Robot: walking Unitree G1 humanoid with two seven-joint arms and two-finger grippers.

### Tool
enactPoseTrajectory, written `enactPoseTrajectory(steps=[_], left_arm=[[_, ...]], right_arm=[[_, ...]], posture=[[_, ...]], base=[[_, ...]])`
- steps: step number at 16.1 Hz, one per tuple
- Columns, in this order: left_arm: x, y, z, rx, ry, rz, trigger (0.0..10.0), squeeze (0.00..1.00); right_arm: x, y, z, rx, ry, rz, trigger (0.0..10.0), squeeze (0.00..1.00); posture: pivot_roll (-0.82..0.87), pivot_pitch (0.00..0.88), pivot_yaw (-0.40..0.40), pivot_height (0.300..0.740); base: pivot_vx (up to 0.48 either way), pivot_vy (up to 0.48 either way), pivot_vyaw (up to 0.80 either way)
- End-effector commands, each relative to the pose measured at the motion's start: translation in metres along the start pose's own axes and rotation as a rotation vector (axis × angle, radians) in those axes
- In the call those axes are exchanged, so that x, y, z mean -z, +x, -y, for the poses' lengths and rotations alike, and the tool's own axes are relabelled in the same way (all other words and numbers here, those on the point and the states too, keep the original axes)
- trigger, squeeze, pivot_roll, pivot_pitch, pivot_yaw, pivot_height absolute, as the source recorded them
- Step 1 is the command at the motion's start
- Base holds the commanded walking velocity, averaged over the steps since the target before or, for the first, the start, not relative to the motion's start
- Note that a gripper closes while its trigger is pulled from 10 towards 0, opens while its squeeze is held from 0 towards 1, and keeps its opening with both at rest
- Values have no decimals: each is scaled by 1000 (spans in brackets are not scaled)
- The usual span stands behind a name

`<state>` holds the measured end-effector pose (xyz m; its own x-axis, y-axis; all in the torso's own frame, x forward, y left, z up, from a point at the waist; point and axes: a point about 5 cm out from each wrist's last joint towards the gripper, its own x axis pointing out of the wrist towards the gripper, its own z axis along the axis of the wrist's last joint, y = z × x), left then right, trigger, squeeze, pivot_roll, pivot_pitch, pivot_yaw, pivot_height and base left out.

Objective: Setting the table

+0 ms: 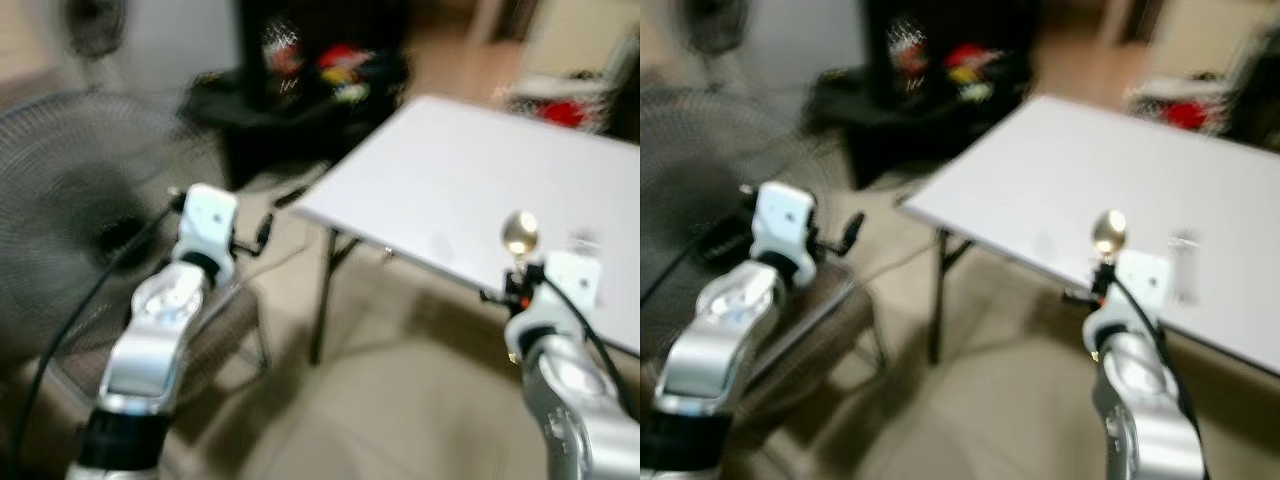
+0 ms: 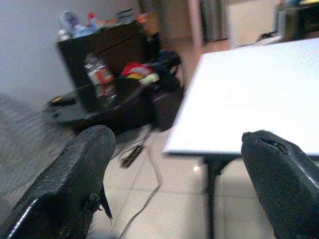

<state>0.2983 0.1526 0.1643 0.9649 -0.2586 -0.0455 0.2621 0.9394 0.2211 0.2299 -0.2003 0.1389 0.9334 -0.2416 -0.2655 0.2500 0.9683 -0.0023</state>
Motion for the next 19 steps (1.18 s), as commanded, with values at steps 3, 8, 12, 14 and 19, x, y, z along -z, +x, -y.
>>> enactPoseTrajectory(steps=[3, 8, 12, 14, 19], left_arm=[[-2, 0, 2, 13, -6, 6, 10000, 0], [-1, 2, 3, 16, -11, 4, 10000, 0], [-1, 0, 3, 23, -14, 7, 10000, 0], [-1, 1, 4, 31, -15, 7, 10000, 0], [-2, 1, 5, 40, -19, 10, 10000, 0]], right_arm=[[-3, 2, 1, 6, -3, 14, 10000, 0], [-6, 5, 4, -6, -39, 14, 10000, 0], [-5, 7, 4, -15, -33, 0, 10000, 0], [-6, 11, 6, -21, -46, -6, 10000, 0], [-9, 16, 4, -27, -28, -21, 10000, 0]], posture=[[-31, 0, 12, 740], [-37, 0, 14, 740], [-32, 0, 7, 740], [-31, 0, 7, 740], [-30, 0, 6, 740]], base=[[285, 0, -800], [289, 0, -160], [285, 0, 0], [244, 0, 0], [264, 0, -320]])
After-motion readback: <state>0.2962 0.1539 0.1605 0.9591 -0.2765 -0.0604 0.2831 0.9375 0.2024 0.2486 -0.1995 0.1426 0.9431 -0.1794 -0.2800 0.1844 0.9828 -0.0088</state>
